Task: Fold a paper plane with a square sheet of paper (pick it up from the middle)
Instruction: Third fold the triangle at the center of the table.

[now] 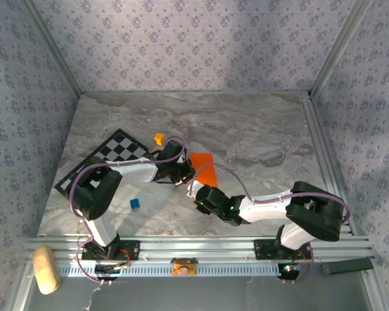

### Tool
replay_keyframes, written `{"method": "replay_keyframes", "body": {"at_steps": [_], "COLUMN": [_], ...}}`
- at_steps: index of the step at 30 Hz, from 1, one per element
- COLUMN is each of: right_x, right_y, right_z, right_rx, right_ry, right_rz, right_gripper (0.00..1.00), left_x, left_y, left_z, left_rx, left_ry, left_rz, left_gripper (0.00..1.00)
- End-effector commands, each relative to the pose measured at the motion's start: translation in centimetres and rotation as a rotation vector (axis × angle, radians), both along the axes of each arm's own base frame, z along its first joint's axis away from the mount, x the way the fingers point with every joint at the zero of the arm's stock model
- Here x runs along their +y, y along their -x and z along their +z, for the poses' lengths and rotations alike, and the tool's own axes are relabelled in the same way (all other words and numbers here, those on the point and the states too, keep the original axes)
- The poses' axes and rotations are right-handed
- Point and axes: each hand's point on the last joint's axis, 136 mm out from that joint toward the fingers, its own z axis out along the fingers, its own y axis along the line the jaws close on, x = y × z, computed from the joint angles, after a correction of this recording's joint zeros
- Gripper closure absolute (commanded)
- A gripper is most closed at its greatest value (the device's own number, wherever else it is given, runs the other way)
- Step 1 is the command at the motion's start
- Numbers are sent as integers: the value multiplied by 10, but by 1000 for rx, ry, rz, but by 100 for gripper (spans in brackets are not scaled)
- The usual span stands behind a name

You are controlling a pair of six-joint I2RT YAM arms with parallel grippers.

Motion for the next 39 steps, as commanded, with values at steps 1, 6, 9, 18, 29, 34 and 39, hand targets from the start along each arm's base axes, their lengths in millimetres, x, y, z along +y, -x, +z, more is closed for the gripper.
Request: {"method": "replay_keyframes", "body": {"at_steps": [1,6,9,18,29,34,39], "right_x": [0,-5,-9,-11,-8,-2,7], "right_y": [-5,-4,-5,-4,-1,2,3], "right_z": [10,12,13,13,18,28,40], "right_rx": [-32,-28,-32,-9,302,638,805], "right_ry": [-25,-39,-46,-62,-231,-417,-535], "right_rz": [-38,-58,-78,-82,-82,-66,-20], "right_gripper": [71,83,87,100,100,100,100], "left_x": [-3,-4,-3,-2,26,45,50], "left_y": [-4,-4,-4,-4,-9,-13,-20], "left_z": [16,17,17,20,38,63,78], "left_rx": [-9,-11,-13,-19,-82,-152,-190], "left_ry": [27,28,24,20,-103,-185,-177], "left_rz": [1,0,0,1,19,25,10], "left_gripper": [97,97,97,97,59,55,57]}}
